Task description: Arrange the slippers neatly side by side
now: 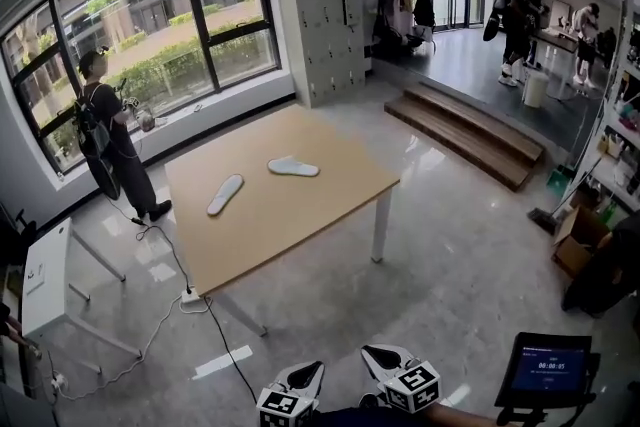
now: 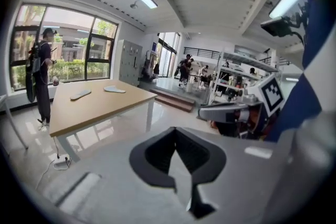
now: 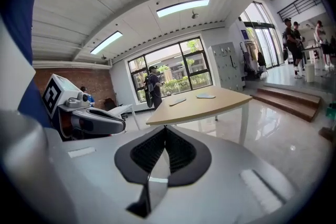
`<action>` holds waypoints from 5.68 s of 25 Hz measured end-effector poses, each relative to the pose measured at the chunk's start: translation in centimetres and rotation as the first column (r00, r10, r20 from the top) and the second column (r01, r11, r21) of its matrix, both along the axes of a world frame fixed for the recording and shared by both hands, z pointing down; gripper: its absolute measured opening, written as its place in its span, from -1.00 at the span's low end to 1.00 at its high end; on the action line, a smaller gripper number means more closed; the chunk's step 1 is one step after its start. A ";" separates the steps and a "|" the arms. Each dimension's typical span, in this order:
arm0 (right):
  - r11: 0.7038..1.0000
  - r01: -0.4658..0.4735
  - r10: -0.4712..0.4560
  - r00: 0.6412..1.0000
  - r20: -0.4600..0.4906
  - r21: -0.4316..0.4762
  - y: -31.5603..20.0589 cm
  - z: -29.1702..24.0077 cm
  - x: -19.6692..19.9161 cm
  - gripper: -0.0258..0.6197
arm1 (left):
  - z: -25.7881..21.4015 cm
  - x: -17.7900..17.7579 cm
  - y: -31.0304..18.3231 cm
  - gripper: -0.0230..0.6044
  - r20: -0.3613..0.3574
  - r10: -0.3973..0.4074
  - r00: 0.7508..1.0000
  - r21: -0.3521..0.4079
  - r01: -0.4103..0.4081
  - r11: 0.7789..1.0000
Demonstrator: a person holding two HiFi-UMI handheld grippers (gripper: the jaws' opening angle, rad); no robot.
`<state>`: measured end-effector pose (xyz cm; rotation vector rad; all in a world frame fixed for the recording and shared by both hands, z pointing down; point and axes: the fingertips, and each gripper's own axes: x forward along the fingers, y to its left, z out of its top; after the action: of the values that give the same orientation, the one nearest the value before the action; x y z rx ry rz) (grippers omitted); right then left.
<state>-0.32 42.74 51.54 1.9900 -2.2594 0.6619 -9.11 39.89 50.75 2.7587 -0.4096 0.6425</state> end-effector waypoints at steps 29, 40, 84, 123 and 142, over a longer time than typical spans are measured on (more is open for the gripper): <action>0.989 -0.117 0.112 0.992 -0.066 -0.089 -9.6 1.3 9.8 -0.89 | 2.2 11.4 -11.5 -0.92 0.006 0.151 0.988 -0.069 -0.151 0.986; 0.985 -0.056 0.037 0.992 -0.117 -0.163 -21.3 1.0 9.5 -0.89 | 2.6 11.0 -23.0 -0.92 -0.027 0.109 0.994 -0.073 -0.110 0.991; 0.917 0.376 -0.360 0.924 0.132 -0.135 -45.9 5.8 22.6 -0.89 | 3.5 21.6 -43.2 -0.91 0.159 -0.382 0.910 -0.028 0.391 0.920; 0.922 0.253 -0.315 0.931 -0.183 -0.294 -63.1 4.8 24.5 -0.89 | 9.2 15.2 -65.1 -0.92 0.047 -0.415 0.908 -0.142 0.418 0.897; 0.887 0.297 -0.411 0.857 -0.311 -0.353 -74.5 13.7 33.3 -0.89 | 11.7 6.4 -76.3 -0.57 0.288 -0.544 0.788 0.207 0.503 0.839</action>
<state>32.94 -31.80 65.27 1.3646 -2.0662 0.4859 -2.73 -36.41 62.46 2.4421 -1.2787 0.9546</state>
